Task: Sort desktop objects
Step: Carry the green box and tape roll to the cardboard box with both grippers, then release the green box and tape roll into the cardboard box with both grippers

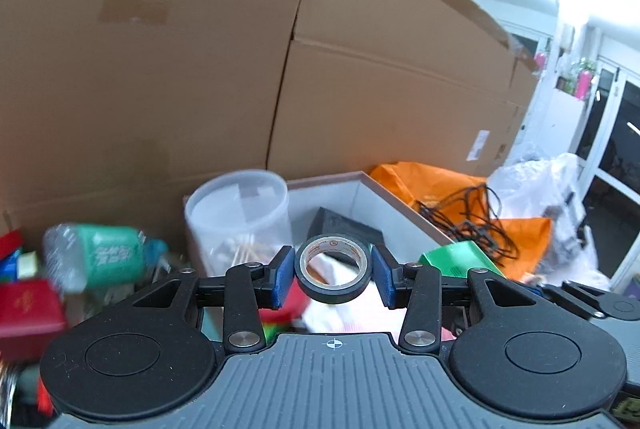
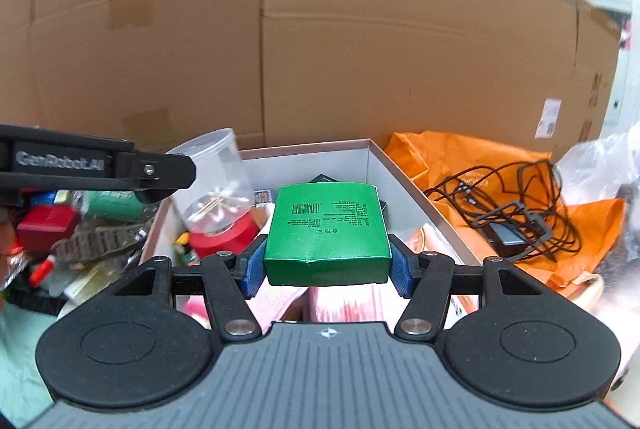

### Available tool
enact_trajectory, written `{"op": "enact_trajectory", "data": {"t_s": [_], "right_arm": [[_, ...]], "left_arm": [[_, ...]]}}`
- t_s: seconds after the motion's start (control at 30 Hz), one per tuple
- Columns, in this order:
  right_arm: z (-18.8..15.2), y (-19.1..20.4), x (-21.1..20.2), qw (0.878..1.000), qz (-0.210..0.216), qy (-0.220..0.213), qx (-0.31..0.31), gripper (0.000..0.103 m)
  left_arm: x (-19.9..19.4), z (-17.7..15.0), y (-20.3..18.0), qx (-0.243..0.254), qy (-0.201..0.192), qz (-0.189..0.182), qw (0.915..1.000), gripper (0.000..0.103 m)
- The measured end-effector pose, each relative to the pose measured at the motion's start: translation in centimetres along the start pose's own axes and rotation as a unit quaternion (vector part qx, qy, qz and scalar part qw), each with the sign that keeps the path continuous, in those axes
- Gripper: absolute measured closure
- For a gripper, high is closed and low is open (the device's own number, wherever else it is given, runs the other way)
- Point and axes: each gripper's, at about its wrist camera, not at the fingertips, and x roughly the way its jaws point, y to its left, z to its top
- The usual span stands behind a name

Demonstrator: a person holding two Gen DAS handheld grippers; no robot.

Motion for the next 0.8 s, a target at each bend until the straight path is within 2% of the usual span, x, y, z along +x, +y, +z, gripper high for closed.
{"op": "enact_trajectory", "data": {"t_s": [0.27,0.4,0.53,0.57,0.6,0.63,0.67,0.8], "right_arm": [[2.9,-3.3,6.2,0.998,0.016,0.054,0.034,0.038],[3.5,-3.4,8.7,0.997,0.013,0.069,0.020,0.038],[3.8,-3.5,10.7,0.996,0.011,0.091,0.021,0.037],[4.0,-3.6,11.0,0.995,0.015,0.098,0.021,0.035],[3.9,-3.6,11.2,0.995,0.020,0.100,0.021,0.027],[3.9,-3.6,11.2,0.995,0.020,0.096,0.021,0.017],[3.8,-3.6,11.0,0.996,0.018,0.090,0.019,0.013],[3.6,-3.6,10.5,0.997,0.017,0.080,0.014,0.005]], "left_arm": [[7.6,2.1,-0.2,0.007,0.015,0.029,0.9995,0.054],[10.1,2.4,-0.3,0.023,0.010,0.035,0.9991,0.055],[11.2,2.7,-0.6,0.034,0.009,0.041,0.9985,0.042],[11.3,2.8,-0.5,0.030,0.006,0.039,0.9988,0.029],[11.3,2.8,-0.5,0.026,0.001,0.031,0.9992,0.016],[11.1,2.7,-0.5,0.024,-0.007,0.022,0.9995,0.010],[11.0,2.7,-0.6,0.024,-0.014,0.020,0.9994,0.001],[10.4,2.3,-1.5,0.048,-0.033,0.029,0.9979,0.000]]}}
